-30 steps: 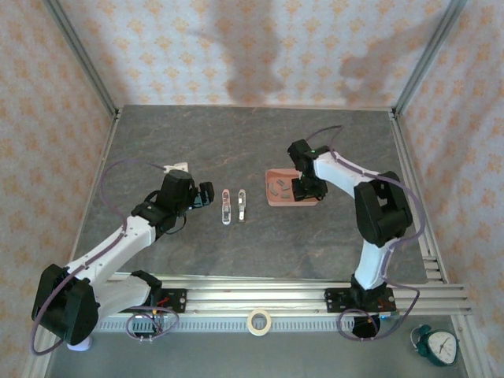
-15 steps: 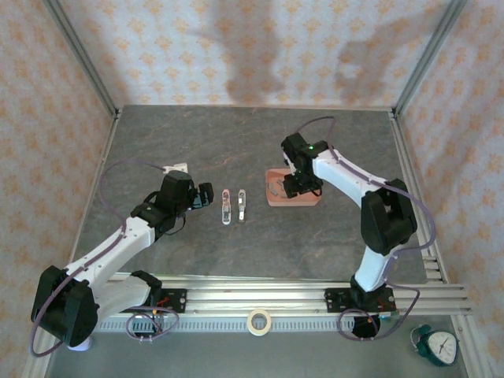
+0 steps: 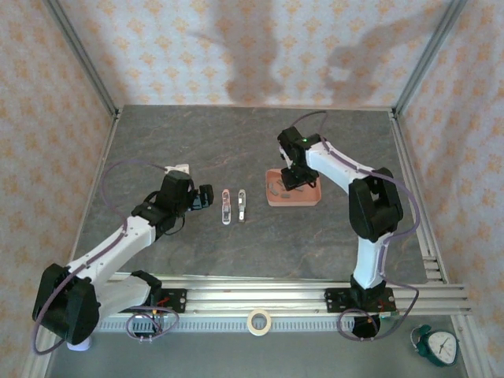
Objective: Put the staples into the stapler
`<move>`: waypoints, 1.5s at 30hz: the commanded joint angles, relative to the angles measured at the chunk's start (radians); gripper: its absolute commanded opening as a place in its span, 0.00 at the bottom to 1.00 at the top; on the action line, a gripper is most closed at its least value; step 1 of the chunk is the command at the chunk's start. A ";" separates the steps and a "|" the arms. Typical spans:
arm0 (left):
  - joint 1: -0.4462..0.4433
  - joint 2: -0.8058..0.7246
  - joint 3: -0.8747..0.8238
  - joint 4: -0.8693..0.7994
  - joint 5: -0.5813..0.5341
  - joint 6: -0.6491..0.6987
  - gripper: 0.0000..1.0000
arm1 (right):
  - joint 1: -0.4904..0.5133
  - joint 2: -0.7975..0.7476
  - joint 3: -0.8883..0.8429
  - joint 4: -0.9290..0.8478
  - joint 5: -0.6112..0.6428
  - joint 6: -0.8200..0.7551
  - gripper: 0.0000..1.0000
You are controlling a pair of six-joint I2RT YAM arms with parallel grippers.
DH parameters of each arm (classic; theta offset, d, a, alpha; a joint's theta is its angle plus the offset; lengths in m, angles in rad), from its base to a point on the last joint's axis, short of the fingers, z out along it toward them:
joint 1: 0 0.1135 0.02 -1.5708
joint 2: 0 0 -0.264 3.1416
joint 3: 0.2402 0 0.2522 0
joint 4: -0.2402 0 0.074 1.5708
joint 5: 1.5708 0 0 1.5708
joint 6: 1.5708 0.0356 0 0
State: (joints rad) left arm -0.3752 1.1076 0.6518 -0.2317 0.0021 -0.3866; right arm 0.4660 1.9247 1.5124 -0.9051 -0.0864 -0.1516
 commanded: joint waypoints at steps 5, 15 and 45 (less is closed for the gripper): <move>0.024 0.148 0.129 -0.079 0.125 0.053 0.90 | -0.016 0.033 0.011 -0.059 0.009 -0.233 0.49; 0.044 0.283 0.244 -0.098 0.185 0.029 0.89 | -0.016 0.091 -0.014 0.025 0.022 -0.250 0.50; 0.053 0.254 0.267 -0.128 0.169 0.085 0.89 | -0.054 0.172 0.035 0.071 0.013 -0.286 0.19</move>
State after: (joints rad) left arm -0.3267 1.3930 0.8913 -0.3336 0.1761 -0.3294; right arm 0.4225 2.0731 1.5230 -0.8181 -0.0967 -0.4492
